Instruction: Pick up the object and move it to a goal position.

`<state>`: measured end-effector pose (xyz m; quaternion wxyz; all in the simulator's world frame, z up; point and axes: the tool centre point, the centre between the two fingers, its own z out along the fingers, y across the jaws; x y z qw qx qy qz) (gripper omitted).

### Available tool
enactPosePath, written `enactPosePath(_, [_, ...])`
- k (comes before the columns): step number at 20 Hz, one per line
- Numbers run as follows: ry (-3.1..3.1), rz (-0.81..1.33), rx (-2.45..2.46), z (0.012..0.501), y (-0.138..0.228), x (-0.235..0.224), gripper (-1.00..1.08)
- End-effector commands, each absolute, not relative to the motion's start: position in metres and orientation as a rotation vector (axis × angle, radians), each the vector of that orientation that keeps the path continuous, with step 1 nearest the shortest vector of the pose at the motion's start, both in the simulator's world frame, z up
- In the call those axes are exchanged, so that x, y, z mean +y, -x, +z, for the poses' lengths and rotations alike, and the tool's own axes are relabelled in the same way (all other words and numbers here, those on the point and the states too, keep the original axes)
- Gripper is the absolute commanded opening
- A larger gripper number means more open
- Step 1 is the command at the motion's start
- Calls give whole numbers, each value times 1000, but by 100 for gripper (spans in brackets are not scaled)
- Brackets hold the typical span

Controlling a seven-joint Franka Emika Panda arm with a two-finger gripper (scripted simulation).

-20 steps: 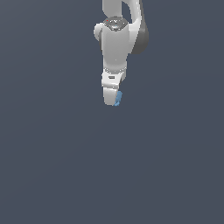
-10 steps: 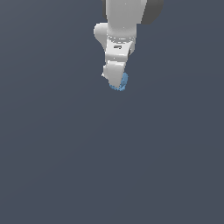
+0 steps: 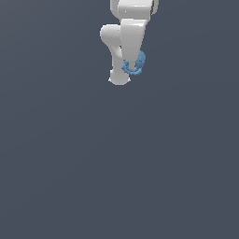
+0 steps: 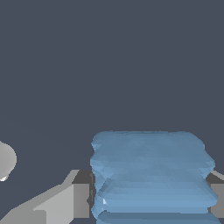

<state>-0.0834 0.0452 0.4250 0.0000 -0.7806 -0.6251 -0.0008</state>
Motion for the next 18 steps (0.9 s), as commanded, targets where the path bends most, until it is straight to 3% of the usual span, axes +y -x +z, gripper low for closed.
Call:
enactPosePath(1, [2453, -1, -1962, 446, 82, 49, -100])
enactPosePath(9, [2454, 0, -1961, 490, 77, 56, -100])
enactPosePath(18, [2455, 0, -1960, 508, 73, 59, -100])
